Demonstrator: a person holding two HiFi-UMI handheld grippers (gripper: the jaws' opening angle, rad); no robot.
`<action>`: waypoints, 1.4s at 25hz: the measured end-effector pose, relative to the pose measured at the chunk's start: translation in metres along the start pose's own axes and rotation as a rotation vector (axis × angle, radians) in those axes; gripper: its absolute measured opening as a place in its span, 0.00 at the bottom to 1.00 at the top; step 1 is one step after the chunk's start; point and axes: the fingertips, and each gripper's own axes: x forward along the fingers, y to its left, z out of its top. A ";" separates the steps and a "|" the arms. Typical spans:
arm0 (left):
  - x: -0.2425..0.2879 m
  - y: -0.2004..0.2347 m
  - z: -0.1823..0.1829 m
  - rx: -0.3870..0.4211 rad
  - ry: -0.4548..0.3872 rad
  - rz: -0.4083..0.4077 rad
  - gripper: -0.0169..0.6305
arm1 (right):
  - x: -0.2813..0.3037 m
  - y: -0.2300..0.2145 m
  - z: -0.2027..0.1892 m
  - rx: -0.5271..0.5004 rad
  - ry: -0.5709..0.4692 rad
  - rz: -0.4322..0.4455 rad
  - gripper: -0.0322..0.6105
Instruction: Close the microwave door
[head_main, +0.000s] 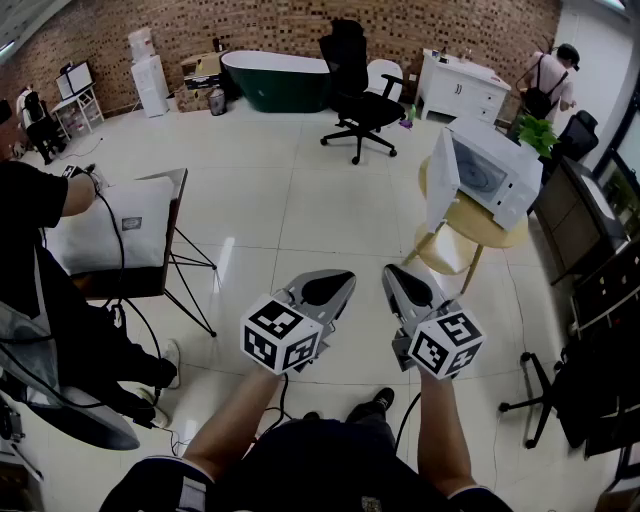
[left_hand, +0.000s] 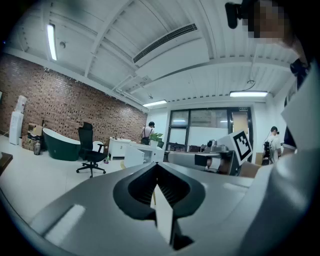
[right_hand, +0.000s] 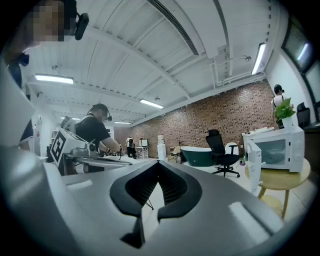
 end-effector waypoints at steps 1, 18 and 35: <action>0.001 0.001 0.002 0.001 0.001 -0.001 0.05 | 0.001 -0.001 0.002 0.001 -0.001 -0.001 0.05; 0.082 -0.016 0.000 0.017 0.046 -0.080 0.05 | -0.029 -0.084 0.011 0.024 -0.036 -0.099 0.05; 0.240 -0.044 0.001 0.035 0.090 -0.107 0.05 | -0.075 -0.236 0.033 0.046 -0.053 -0.137 0.05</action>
